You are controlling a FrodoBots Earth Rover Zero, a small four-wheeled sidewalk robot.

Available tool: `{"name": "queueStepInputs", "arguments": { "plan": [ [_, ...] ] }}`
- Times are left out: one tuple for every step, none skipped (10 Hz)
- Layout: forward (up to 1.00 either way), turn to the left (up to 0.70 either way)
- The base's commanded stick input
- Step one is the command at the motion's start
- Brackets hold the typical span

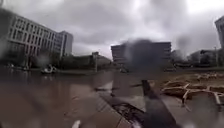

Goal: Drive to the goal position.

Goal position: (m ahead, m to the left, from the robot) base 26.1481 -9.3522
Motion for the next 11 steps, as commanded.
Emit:
{"name": "queueStepInputs", "arguments": {
  "plan": [
    [0.70, 0.00],
    [0.70, 0.00],
    [0.70, 0.00],
    [0.70, 0.00],
    [0.70, -0.15],
    [0.70, -0.33],
    [0.70, -0.34],
    [0.70, -0.34],
    [0.70, -0.26],
    [0.70, -0.03],
    [0.70, 0.00]
  ]
}}
